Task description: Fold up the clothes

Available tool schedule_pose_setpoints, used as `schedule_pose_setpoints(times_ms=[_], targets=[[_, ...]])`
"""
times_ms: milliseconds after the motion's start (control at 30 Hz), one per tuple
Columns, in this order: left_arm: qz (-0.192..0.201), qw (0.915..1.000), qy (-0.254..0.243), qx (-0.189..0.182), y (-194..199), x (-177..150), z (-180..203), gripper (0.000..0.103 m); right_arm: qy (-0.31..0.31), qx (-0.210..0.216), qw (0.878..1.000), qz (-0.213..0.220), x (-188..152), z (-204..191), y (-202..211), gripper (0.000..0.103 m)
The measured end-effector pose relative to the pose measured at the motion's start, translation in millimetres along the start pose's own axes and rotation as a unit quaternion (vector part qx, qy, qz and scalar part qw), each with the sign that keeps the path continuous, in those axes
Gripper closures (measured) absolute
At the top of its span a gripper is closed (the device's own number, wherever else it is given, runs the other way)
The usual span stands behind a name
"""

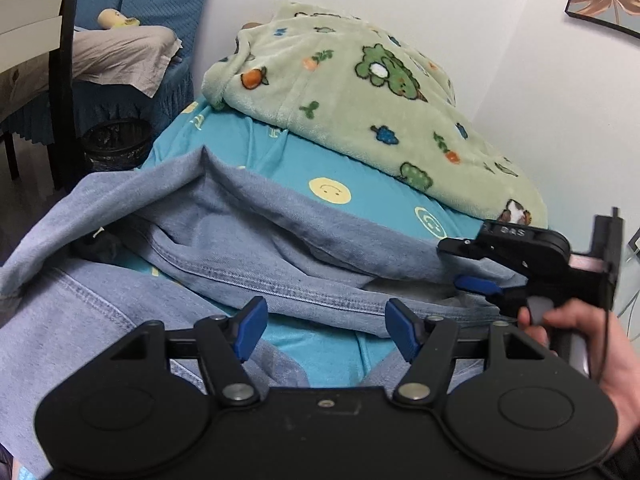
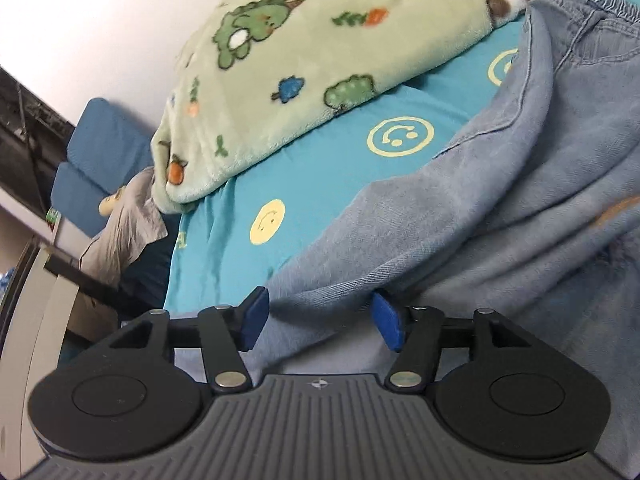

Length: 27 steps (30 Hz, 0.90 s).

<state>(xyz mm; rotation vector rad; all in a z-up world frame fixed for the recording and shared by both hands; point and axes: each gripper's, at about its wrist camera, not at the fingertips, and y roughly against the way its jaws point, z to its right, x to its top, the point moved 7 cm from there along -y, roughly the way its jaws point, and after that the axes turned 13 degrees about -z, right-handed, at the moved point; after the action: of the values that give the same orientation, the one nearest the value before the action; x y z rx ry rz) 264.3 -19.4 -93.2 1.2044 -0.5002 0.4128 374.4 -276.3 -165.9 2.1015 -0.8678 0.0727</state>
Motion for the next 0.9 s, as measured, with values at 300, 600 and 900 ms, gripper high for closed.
schedule_pose_setpoints(times_ms=[300,600,900], targets=[[0.004,0.9995,0.030,-0.009,6,6,-12,0.041,0.055,-0.047,0.997,0.028,47,-33,-7,0.099],[-0.004,0.9987,0.050,-0.006,-9,9,-28,0.041,0.115,-0.129,0.985,0.026,116,-48,-68,0.098],[-0.027,0.9980,0.056,-0.010,-28,5,-36,0.041,0.134,-0.127,0.983,0.008,108,-39,-85,0.064]])
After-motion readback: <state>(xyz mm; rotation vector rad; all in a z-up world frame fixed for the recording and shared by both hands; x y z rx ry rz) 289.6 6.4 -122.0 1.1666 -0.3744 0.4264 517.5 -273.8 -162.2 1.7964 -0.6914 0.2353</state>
